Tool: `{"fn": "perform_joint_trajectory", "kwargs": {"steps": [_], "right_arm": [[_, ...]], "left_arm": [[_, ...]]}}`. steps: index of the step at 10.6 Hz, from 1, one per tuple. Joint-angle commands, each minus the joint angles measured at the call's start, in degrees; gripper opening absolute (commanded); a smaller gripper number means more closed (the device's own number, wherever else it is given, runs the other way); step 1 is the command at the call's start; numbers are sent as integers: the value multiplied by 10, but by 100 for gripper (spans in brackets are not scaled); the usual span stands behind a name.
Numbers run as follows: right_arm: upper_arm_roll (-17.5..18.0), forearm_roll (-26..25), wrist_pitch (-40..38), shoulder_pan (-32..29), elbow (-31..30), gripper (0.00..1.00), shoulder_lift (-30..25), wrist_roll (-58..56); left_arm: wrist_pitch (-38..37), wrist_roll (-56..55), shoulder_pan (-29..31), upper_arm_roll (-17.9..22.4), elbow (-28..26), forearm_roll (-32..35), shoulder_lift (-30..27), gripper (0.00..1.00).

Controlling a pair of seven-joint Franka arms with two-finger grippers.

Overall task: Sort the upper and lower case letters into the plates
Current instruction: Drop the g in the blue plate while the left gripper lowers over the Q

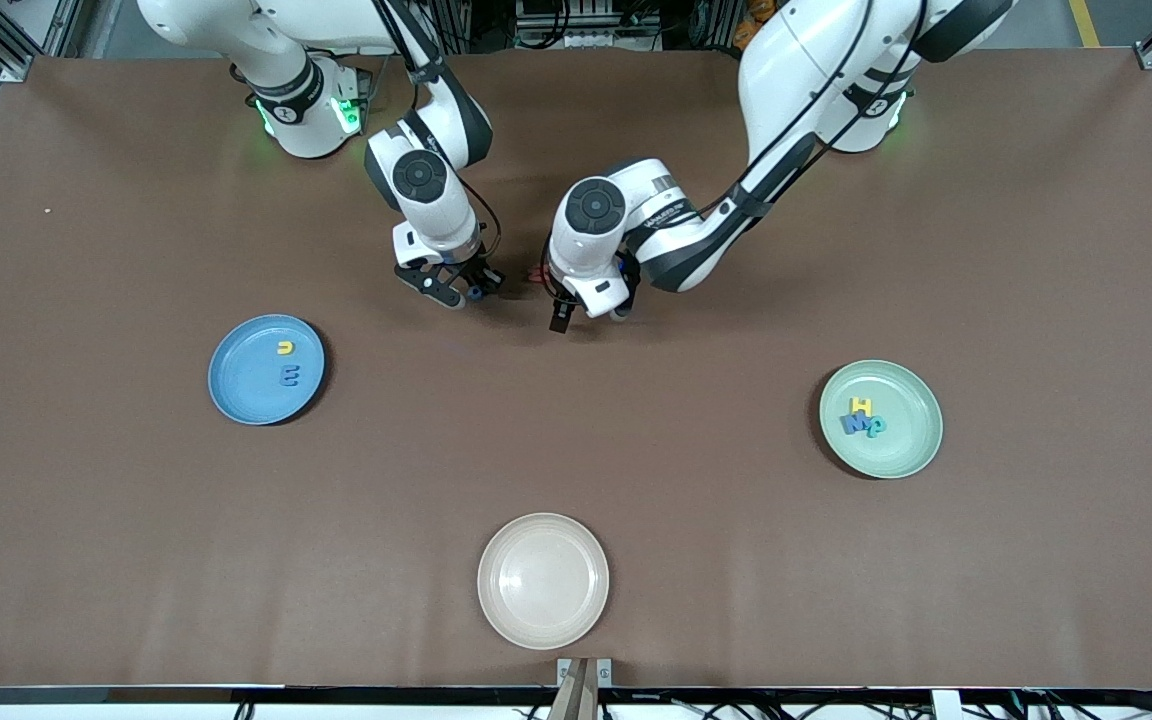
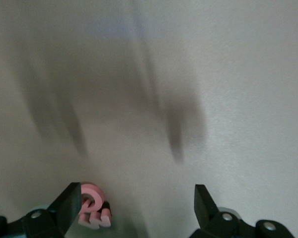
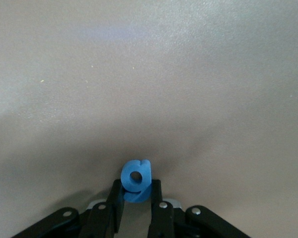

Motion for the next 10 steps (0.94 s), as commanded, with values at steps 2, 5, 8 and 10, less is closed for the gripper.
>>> {"fn": "perform_joint_trajectory", "kwargs": {"steps": [2, 5, 8, 10], "right_arm": [[-8, 13, -7, -14, 0, 5, -1, -41], [-15, 10, -93, -65, 29, 0, -11, -148], [-66, 5, -198, -88, 79, 0, -13, -242], [-134, -21, -309, -88, 140, 0, -15, -292]], "left_arm": [[21, -49, -46, 30, 2, 17, -3, 100], [21, -77, -47, 30, -2, 36, -4, 100], [21, -120, -53, 30, -9, 62, -5, 100], [21, -129, -58, 29, -15, 62, -6, 100]]}}
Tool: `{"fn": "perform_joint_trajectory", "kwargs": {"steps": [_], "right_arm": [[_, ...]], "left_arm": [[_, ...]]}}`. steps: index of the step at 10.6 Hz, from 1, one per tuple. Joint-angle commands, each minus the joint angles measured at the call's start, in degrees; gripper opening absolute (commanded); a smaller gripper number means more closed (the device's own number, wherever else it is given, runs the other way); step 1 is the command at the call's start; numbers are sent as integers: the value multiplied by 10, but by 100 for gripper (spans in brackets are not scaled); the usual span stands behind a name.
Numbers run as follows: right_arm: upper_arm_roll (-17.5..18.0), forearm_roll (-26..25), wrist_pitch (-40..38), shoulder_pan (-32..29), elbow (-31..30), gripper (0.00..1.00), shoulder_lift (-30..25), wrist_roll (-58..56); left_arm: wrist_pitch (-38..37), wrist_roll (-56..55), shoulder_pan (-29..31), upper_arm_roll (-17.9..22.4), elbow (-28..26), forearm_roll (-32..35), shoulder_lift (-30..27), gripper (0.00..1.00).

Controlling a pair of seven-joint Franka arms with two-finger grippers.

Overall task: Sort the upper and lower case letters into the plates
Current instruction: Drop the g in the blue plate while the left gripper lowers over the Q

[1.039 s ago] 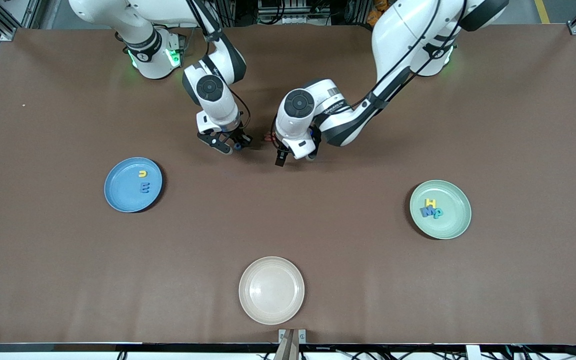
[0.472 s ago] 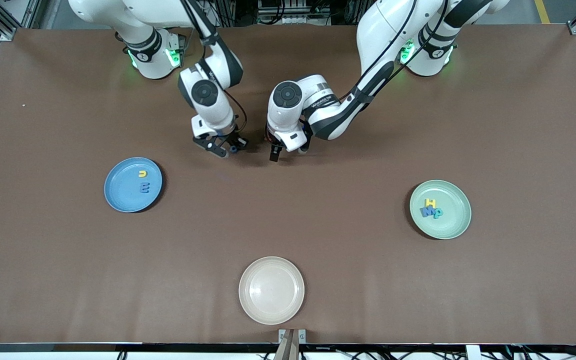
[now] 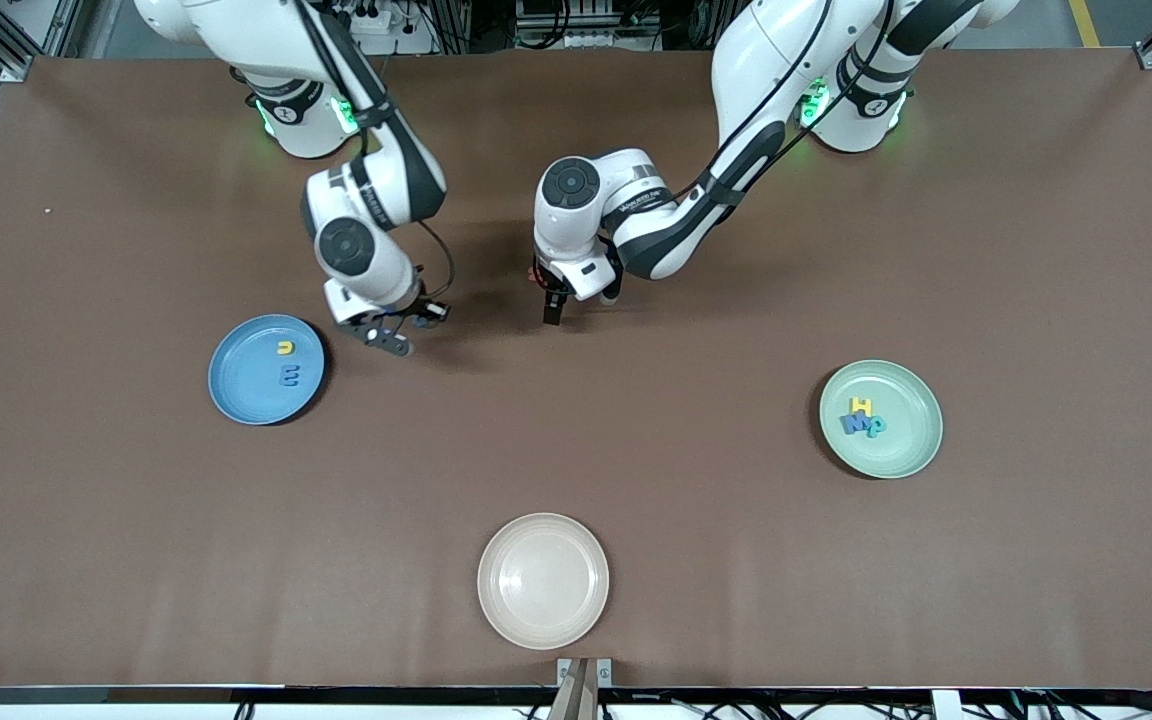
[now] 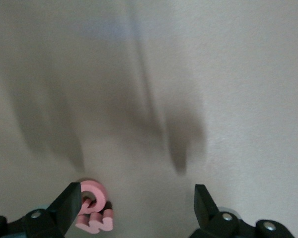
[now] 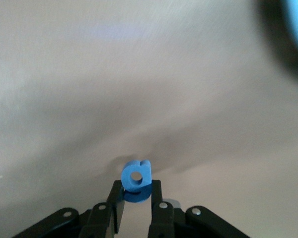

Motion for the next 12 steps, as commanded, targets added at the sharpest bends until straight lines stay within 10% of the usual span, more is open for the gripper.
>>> {"fn": "perform_joint_trajectory", "kwargs": {"steps": [1, 11, 12], "right_arm": [[-67, -36, -68, -1, 37, 0, -10, -76], [-111, -125, -48, -144, 34, 0, 7, -325], [-111, -131, -47, -146, 34, 21, 9, -327]], "left_arm": [[5, -31, -13, 5, -12, 20, -7, 100], [5, -41, -36, 5, -23, 27, -8, 100], [5, -41, -37, 5, -23, 27, -7, 100]]}}
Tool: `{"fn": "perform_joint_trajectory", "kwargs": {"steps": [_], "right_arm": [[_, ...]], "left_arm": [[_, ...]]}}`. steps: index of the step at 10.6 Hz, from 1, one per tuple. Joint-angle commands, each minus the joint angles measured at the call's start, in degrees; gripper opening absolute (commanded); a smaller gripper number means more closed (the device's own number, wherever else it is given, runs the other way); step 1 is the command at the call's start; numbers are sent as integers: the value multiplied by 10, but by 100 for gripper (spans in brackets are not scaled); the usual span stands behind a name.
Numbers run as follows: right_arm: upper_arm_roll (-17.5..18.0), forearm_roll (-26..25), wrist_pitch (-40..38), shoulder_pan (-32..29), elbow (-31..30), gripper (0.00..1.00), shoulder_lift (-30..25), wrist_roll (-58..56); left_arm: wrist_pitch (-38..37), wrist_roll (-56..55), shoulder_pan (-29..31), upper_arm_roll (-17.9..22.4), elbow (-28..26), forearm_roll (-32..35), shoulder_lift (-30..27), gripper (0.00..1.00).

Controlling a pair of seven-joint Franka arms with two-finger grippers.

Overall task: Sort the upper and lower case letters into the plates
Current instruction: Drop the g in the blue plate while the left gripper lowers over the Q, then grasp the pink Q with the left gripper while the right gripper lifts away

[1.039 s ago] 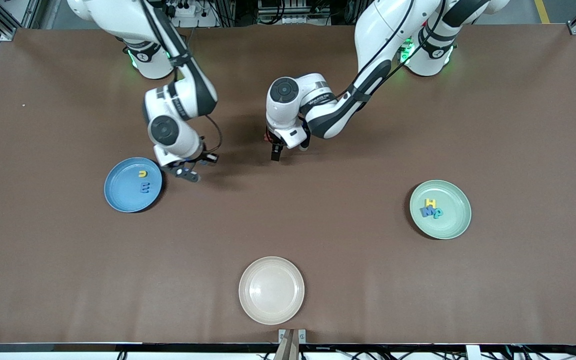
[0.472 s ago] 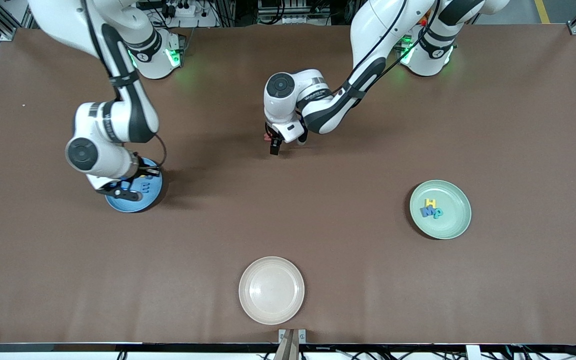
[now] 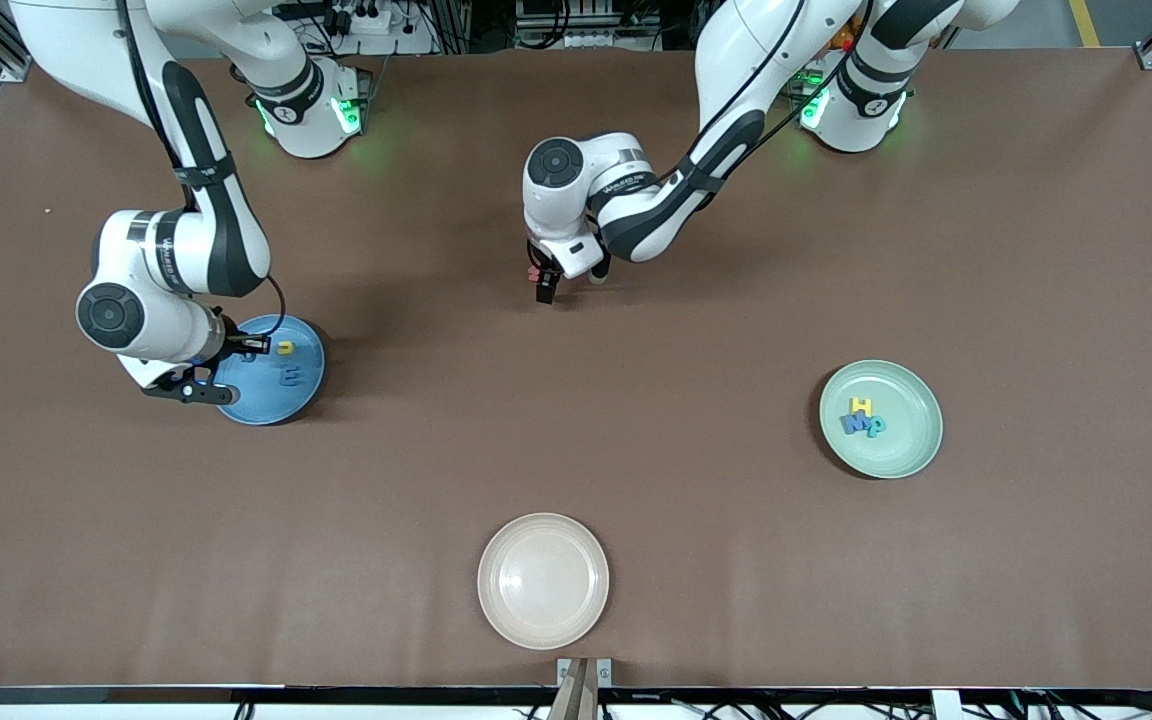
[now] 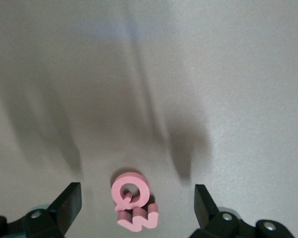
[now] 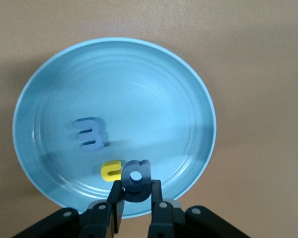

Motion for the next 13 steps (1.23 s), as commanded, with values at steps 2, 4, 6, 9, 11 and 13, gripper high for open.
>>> {"fn": "perform_joint_trajectory", "kwargs": {"steps": [2, 4, 6, 9, 11, 13], "right_arm": [[5, -18, 7, -23, -1, 100, 6, -80], [5, -17, 6, -31, -1, 100, 3, -92], [5, -10, 7, -27, -2, 100, 2, -87], [14, 12, 8, -8, -1, 100, -1, -21], [15, 17, 8, 15, -1, 100, -3, 24], [14, 26, 1, 41, -3, 100, -4, 41]], "left_arm": [[5, -23, -6, 5, -8, 25, -6, 100], [5, -23, -6, 5, -8, 26, -5, 100], [5, -25, -6, 5, -8, 29, -4, 100], [12, -27, -6, 5, -8, 42, 0, 99], [18, -27, -6, 5, -7, 42, 1, 99], [24, -27, -6, 5, -7, 42, 6, 98]]}}
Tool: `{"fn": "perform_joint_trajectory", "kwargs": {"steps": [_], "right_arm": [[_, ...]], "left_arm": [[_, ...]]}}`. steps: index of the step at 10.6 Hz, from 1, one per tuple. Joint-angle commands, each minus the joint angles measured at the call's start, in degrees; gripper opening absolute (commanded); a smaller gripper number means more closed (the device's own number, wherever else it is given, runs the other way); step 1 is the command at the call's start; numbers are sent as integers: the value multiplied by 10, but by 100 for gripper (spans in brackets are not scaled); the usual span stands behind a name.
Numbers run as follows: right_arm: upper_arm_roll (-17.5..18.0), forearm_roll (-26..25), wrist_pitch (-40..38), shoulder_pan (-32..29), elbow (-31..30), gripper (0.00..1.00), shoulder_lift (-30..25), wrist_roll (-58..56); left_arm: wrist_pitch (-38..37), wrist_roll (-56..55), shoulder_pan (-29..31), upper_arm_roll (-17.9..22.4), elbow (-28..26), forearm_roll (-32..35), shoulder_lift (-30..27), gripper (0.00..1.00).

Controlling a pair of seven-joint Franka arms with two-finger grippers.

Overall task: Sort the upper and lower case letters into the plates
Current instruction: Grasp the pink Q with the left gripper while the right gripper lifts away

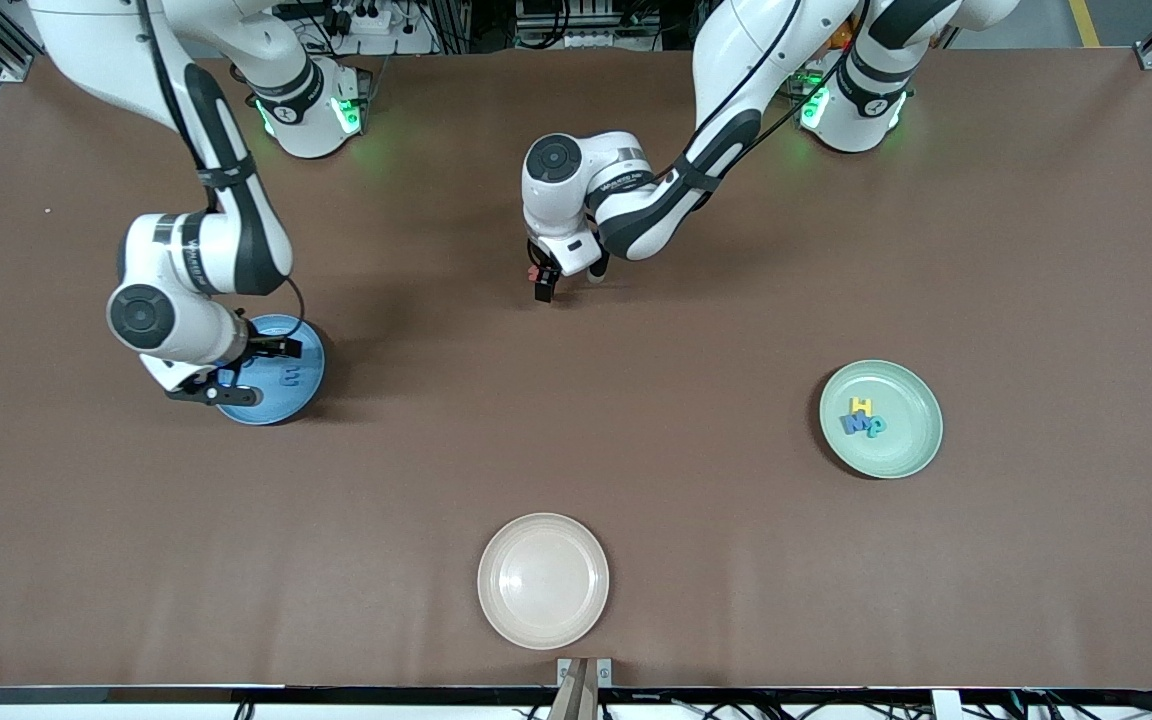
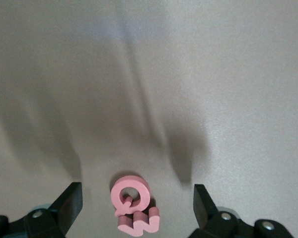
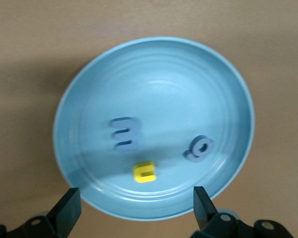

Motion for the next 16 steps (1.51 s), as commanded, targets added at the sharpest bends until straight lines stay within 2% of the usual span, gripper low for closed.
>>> {"fn": "perform_joint_trajectory", "kwargs": {"steps": [1, 3, 7, 13, 15, 16], "right_arm": [[0, 9, -10, 16, -14, 100, -15, 14], [0, 9, -22, 16, -33, 100, -45, 13], [0, 18, -131, 31, -34, 100, -116, 15], [0, 28, -109, 42, -43, 100, -108, 37], [1, 28, -104, 42, -43, 100, -106, 37], [1, 28, -104, 42, -43, 100, -105, 37]], "left_arm": [[18, -24, -5, 4, -2, 23, 5, 98], [18, -24, -5, 4, -2, 23, 6, 98], [20, -25, -9, 4, -2, 23, 6, 90], [26, -25, -23, 20, -2, 23, 11, 86], [26, -24, -23, 21, -1, 24, 11, 78], [26, -24, -23, 20, -1, 23, 11, 68]]}}
